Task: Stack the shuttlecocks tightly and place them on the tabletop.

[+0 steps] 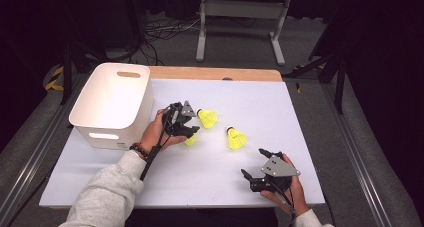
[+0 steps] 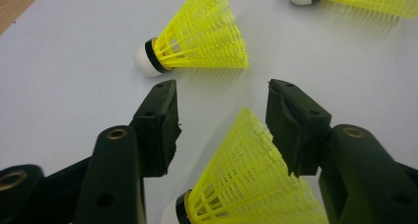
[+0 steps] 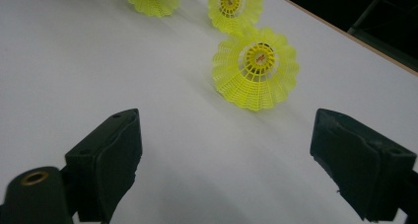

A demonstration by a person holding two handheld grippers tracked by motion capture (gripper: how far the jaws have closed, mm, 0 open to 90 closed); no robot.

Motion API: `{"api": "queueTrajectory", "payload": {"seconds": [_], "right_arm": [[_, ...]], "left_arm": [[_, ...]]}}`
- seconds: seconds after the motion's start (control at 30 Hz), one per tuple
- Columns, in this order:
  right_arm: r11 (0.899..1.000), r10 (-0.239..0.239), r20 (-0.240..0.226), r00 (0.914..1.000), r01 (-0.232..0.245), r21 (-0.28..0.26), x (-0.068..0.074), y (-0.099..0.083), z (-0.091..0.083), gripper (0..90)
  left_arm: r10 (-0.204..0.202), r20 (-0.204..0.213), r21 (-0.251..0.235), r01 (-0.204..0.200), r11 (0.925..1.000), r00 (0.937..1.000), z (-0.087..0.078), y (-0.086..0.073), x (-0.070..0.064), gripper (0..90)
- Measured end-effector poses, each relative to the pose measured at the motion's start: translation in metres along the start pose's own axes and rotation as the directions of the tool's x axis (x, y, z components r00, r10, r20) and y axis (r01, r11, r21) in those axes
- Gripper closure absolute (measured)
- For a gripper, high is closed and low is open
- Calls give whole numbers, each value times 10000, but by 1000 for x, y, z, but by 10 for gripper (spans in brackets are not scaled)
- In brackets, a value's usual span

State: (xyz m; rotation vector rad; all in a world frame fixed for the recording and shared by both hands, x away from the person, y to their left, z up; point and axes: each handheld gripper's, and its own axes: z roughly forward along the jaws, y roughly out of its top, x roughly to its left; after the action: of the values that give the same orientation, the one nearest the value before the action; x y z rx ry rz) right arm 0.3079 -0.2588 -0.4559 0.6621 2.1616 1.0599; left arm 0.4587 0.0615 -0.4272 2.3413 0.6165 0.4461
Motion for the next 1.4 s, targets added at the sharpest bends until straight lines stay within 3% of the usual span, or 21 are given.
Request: {"api": "queueTrajectory", "payload": {"seconds": [0.1,0.2,0.37,0.43,0.63,0.8,1.03,1.13,1.4], "right_arm": [[10000,-18,20,10000,18,-28,-1,0,0,128],[10000,-10,-12,10000,10,-19,0,0,0,128],[10000,-1,14,10000,1,-78,0,0,-1,128],[10000,40,22,10000,-40,-89,-1,0,-1,128],[9999,-30,-15,10000,30,-143,0,1,-2,128],[9997,54,85,9999,-52,-226,-2,1,-3,129],[9996,64,194,9998,-58,-267,-1,2,-4,129],[9996,79,215,9997,-73,-275,-1,2,-3,129],[9996,90,277,9996,-82,-268,0,2,-3,129]], "left_arm": [[-55,-242,-161,52,9999,9997,-1,0,1,456],[-38,-737,-194,24,9998,9973,0,1,2,455],[-231,-817,-651,178,9977,9964,-8,2,2,385],[-142,-962,-798,65,9968,9953,-12,3,1,392],[180,-713,-1256,-269,9917,9973,-29,4,-7,362],[600,-688,-1878,-720,9796,9958,-51,-3,-18,275],[1189,-926,-2639,-1395,9544,9886,-78,-22,-34,216],[1270,-994,-2981,-1513,9424,9869,-87,-33,-39,204],[1455,-1296,-3497,-1825,9189,9808,-99,-65,-50,166]]}}
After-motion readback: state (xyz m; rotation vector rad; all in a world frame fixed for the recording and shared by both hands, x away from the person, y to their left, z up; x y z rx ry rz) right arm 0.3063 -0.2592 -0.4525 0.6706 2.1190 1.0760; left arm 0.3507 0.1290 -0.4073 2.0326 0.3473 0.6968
